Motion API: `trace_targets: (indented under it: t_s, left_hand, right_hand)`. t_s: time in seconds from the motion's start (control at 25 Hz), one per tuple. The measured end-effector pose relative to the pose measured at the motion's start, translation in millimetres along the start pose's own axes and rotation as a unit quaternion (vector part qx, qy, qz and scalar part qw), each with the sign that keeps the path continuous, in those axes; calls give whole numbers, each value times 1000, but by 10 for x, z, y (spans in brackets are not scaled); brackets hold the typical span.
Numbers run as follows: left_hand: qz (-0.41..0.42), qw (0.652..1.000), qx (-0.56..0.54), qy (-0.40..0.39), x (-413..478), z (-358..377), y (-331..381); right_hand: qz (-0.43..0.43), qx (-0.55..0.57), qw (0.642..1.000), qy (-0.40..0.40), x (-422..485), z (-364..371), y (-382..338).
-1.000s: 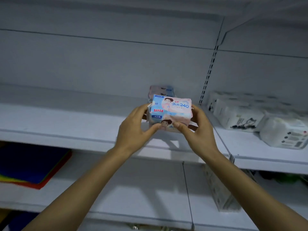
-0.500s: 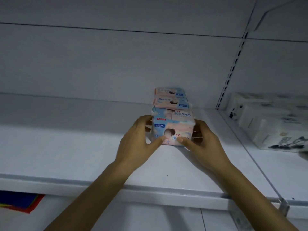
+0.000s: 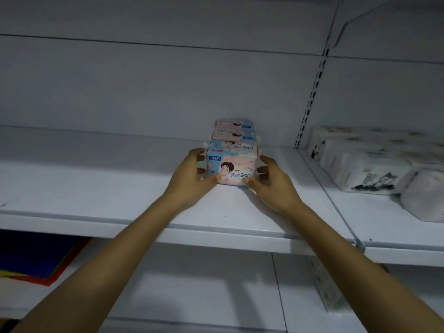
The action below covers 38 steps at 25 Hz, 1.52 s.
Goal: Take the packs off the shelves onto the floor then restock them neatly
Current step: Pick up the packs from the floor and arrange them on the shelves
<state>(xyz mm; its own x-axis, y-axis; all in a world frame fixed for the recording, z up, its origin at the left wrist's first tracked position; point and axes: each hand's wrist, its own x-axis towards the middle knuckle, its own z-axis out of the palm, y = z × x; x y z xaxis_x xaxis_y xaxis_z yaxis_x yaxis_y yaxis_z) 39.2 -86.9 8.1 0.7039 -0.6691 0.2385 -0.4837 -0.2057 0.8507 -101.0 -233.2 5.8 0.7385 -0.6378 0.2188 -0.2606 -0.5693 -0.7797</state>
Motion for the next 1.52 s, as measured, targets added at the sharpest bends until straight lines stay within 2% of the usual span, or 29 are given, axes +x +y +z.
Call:
trace_targets:
  t_s: [0.08, 0.2, 0.36, 0.44, 0.52, 0.68, 0.84, 1.0, 1.24, 1.36, 1.52]
  left_hand:
    - [-2, 999, 7, 40, -243, -115, 30]
    - [43, 994, 32, 98, -972, -231, 173]
    - [74, 987, 115, 89, -2132, -162, 62]
    - [33, 977, 195, 81, -2729, -226, -146]
    - [-32, 955, 284, 81, -3275, -368, -392]
    - [-170, 908, 370, 93, -4234, -756, -819]
    - [-265, 892, 345, 125, -5041, -1033, -1200]
    - [-347, 873, 320, 122, -5612, -1353, -1777]
    - [-394, 860, 286, 153, -5731, -2235, -2776]
    - [-429, 859, 249, 125, -5675, -2529, -3437]
    - [-470, 862, 188, 35, -5767, -2502, -4497]
  right_hand:
    - [-3, -4, 999, 39, -305, -102, -48]
    - [-79, 4, 994, 80, -1025, -208, -131]
    - [-167, 46, 981, 82, -1911, 78, -64]
    - [-167, 48, 985, 26, -2307, 346, -66]
    - [-153, 24, 985, -72, -2676, 620, -32]
    - [-177, -4, 958, -224, -3300, 1151, 34]
    - [-178, -44, 924, -336, -3663, 1725, 2]
    - [-192, -82, 884, -419, -3829, 2461, -233]
    - [-164, -138, 829, -517, -3941, 3909, -594]
    - [-88, -164, 801, -569, -3923, 4656, -562]
    - [66, -218, 741, -632, -3699, 5805, -114]
